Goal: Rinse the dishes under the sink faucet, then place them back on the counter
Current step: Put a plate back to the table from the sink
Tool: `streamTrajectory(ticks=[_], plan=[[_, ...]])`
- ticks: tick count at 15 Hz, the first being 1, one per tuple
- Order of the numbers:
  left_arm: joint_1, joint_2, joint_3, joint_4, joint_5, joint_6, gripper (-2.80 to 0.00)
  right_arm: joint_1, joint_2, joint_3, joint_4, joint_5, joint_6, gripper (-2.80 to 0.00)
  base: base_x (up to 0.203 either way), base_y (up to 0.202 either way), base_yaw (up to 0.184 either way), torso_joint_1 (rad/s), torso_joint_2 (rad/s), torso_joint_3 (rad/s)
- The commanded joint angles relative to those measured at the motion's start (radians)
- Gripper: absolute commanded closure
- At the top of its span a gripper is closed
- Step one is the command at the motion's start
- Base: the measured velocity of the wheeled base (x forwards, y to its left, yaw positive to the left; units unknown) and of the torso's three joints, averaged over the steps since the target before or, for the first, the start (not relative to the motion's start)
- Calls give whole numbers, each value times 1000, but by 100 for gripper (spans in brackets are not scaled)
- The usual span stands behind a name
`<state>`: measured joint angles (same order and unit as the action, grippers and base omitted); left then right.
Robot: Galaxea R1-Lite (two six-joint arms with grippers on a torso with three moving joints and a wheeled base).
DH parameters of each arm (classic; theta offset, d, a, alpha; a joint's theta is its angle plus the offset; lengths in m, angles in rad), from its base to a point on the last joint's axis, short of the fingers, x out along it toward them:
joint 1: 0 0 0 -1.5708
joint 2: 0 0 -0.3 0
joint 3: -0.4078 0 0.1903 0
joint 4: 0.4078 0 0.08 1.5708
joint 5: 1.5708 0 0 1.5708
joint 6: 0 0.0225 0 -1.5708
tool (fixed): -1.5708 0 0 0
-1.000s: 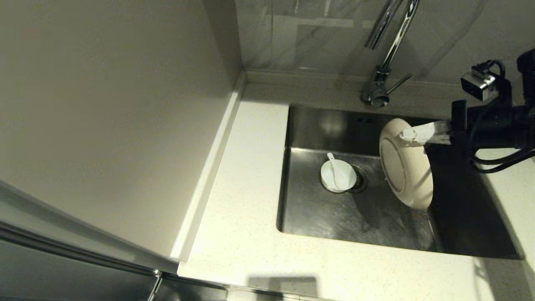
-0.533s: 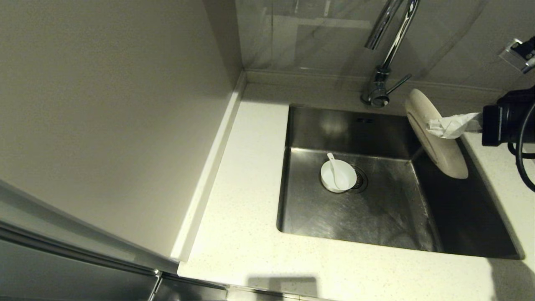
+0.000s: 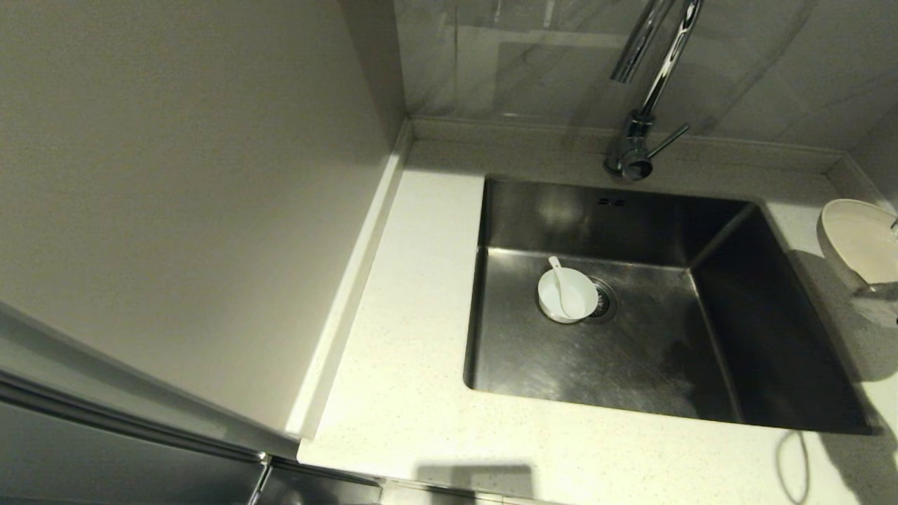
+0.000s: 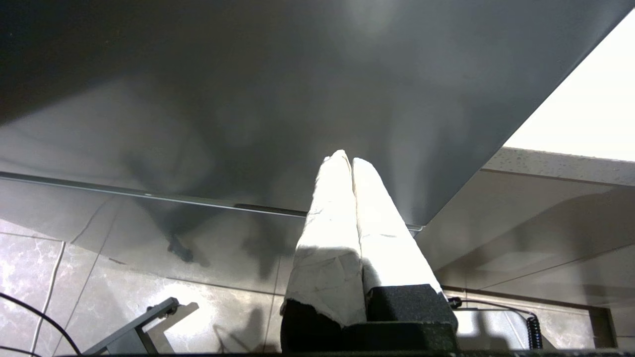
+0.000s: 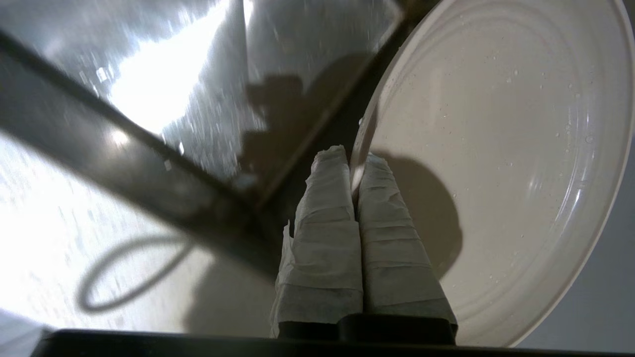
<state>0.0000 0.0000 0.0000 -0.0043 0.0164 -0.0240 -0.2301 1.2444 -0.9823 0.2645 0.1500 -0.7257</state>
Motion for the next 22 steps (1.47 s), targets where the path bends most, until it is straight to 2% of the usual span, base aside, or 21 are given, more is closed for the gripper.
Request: streamTrajectory(ticks=[1, 3, 7, 9, 14, 16, 20, 22], plan=[[0, -3, 0, 0, 0, -1, 0, -30, -57, 78, 2, -3, -16, 0, 0, 0, 0, 0, 0, 0], [0, -3, 0, 0, 0, -1, 0, -37, -86, 151, 1, -35, -18, 0, 0, 0, 0, 0, 0, 0], [0, -3, 0, 0, 0, -1, 0, -73, -110, 263, 2, -165, -17, 0, 0, 0, 0, 0, 0, 0], [0, -3, 0, 0, 0, -1, 0, -95, -97, 297, 1, -198, -14, 0, 0, 0, 0, 0, 0, 0], [0, -3, 0, 0, 0, -1, 0, -168, -15, 330, 0, -201, -3, 0, 0, 0, 0, 0, 0, 0], [0, -3, 0, 0, 0, -1, 0, -171, 7, 338, -1, -197, 46, 0, 0, 0, 0, 0, 0, 0], [0, -3, 0, 0, 0, -1, 0, -172, -3, 405, -1, -188, 58, 0, 0, 0, 0, 0, 0, 0], [0, -3, 0, 0, 0, -1, 0, -172, -37, 430, 1, -158, 54, 0, 0, 0, 0, 0, 0, 0]])
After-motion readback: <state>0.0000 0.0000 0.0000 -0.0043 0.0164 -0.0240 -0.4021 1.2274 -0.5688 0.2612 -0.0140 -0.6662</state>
